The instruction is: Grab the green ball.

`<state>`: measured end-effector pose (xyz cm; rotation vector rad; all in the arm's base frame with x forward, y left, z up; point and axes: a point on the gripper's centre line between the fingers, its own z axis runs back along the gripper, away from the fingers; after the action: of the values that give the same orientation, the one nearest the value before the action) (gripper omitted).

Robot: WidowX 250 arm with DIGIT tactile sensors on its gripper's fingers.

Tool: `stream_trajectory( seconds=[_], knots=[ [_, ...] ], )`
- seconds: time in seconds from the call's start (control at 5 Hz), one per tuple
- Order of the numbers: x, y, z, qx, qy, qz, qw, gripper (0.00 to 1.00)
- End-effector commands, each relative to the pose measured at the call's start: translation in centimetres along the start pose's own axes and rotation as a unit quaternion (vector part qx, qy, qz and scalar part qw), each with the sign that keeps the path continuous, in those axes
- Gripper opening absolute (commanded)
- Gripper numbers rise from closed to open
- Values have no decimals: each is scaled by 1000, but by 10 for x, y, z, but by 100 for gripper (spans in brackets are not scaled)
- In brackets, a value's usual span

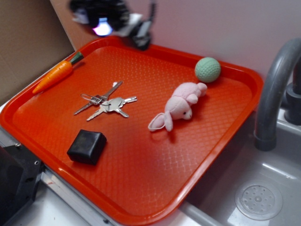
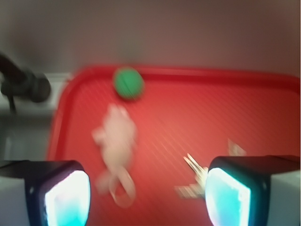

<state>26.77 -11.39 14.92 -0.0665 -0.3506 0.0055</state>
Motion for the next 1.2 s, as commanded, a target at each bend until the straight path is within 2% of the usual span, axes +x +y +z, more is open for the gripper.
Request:
stream_trajectory(
  seconds=[0.0,0.2,0.4,0.6,0.8,1.0],
  knots=[
    [75,-1,-58,21,-36,-14,999,100],
    [71,9,-100,6,18,-12,1000,100],
    [58,-1,-124,-39,78,-16,996,100],
    [49,-19,-124,-72,114,6,991,100],
    [44,-22,-124,-76,118,24,990,0],
    [41,-25,-116,-72,105,17,992,0]
  ],
)
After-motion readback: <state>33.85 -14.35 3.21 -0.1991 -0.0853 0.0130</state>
